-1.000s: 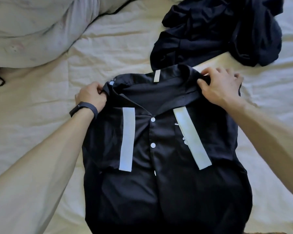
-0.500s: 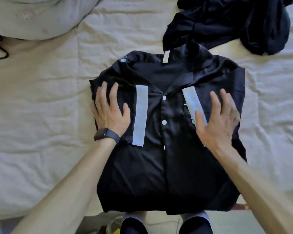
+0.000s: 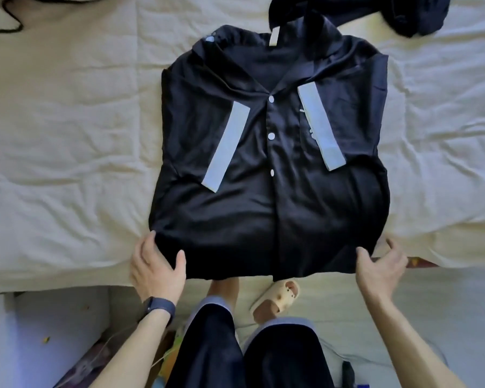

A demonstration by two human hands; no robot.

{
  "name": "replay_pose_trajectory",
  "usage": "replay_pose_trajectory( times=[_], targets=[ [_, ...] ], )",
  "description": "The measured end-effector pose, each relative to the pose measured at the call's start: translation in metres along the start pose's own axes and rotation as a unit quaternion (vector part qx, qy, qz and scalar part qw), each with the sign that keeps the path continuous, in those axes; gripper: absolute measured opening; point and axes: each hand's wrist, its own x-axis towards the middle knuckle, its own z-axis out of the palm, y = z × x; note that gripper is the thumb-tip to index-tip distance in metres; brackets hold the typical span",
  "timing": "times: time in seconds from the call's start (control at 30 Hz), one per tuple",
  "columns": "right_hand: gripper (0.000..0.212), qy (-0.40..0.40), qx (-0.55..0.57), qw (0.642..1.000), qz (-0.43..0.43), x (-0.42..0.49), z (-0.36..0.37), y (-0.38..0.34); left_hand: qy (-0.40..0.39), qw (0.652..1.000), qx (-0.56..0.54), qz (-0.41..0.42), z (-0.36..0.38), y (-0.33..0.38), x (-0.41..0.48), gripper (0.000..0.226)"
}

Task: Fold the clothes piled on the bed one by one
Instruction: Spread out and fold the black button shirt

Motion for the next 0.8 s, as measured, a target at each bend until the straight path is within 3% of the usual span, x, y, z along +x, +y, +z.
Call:
replay_pose_trajectory(
  times=[0.07,0.13,0.27,0.37,0.43,0.53,0.67,0.73,0.8],
  targets=[
    [0.061,-0.054,0.079,0.992,0.084,0.013,0.002,0.010,-0.061,0.979,-0.144,-0.128,0.007,-0.003,-0.009,0.070],
    [0.062,-0.115,0.053,0.990,0.065,0.021,0.005,0.023,-0.106,0.950,-0.226,-0.190,0.019,-0.006,-0.014,0.067],
    [0.042,-0.204,0.097,0.974,0.031,0.030,0.006,0.050,-0.102,0.937,-0.251,-0.222,0.038,-0.015,-0.010,0.057],
    [0.021,-0.224,0.114,0.968,0.003,0.030,-0.002,0.069,-0.203,0.934,-0.221,-0.196,0.049,-0.020,-0.013,0.059],
    [0.011,-0.215,0.139,0.967,0.002,0.028,-0.009,0.079,-0.230,0.939,-0.191,-0.171,0.052,-0.021,-0.022,0.055],
    [0.011,-0.221,0.140,0.965,0.004,0.022,-0.020,0.087,-0.211,0.939,-0.211,-0.169,0.052,-0.024,-0.037,0.045],
    [0.008,-0.292,0.113,0.950,0.014,0.013,-0.026,0.094,-0.232,0.895,-0.310,-0.222,0.050,-0.023,-0.060,0.023],
    [0.004,-0.306,0.100,0.946,0.024,0.010,-0.026,0.101,-0.249,0.895,-0.285,-0.236,0.046,-0.026,-0.070,0.019],
    [0.013,-0.277,0.111,0.954,0.033,0.008,-0.030,0.108,-0.262,0.903,-0.251,-0.231,0.040,-0.033,-0.079,0.017]
  ],
)
